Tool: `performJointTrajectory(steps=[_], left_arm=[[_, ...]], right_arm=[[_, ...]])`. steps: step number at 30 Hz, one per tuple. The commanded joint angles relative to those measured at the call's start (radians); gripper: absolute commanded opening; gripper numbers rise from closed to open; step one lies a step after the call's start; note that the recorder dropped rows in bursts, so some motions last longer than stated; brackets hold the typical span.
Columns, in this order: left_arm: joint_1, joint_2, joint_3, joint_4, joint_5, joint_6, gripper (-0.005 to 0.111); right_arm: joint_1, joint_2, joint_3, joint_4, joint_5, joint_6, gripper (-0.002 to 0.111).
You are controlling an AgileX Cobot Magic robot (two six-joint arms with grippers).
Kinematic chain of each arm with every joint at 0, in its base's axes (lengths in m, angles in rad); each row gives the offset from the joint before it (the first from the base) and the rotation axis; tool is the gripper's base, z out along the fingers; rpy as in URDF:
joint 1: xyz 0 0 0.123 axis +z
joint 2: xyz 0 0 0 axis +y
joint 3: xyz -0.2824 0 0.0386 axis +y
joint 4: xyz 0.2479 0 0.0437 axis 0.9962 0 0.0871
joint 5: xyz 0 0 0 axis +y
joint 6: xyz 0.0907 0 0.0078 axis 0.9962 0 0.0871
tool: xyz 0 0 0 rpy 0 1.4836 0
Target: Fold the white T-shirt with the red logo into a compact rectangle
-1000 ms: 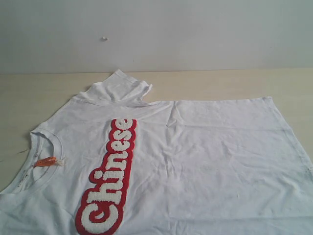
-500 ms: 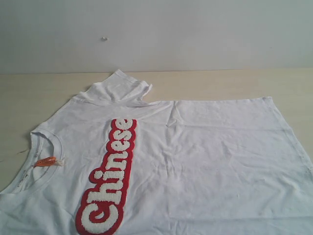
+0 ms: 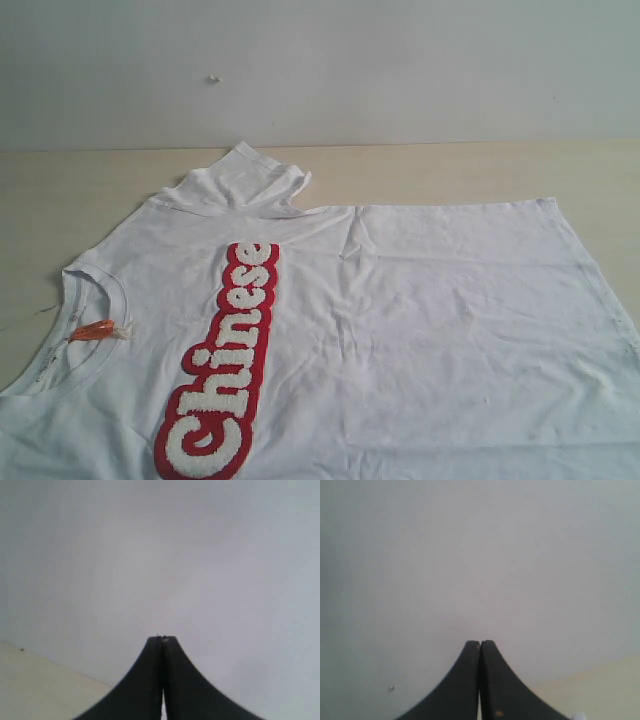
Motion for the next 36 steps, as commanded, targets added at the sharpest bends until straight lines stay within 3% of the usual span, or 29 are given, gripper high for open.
performJointTrajectory(steps=[1, 8, 15, 29, 36], left_arm=[[-0.049, 0.114, -0.096, 0.072, 0.006, 0.007, 0.000], [-0.150, 0.345, -0.236, 0.211, 0.114, 0.046, 0.000], [-0.204, 0.544, -0.352, 0.216, 0.192, 0.204, 0.000], [-0.211, 0.874, -0.691, 0.213, 0.393, 0.369, 0.000], [-0.211, 1.025, -0.834, 0.149, 0.401, 0.384, 0.000]], right_arm=[[-0.006, 0.020, -0.114, -0.025, 0.046, -0.112, 0.000], [-0.006, 0.189, -0.273, -0.025, 0.149, -0.244, 0.000], [-0.006, 0.409, -0.439, -0.025, 0.246, -0.349, 0.000], [-0.006, 0.821, -0.771, -0.019, 0.359, -0.448, 0.000], [-0.006, 0.994, -0.880, -0.011, 0.408, -0.496, 0.000]])
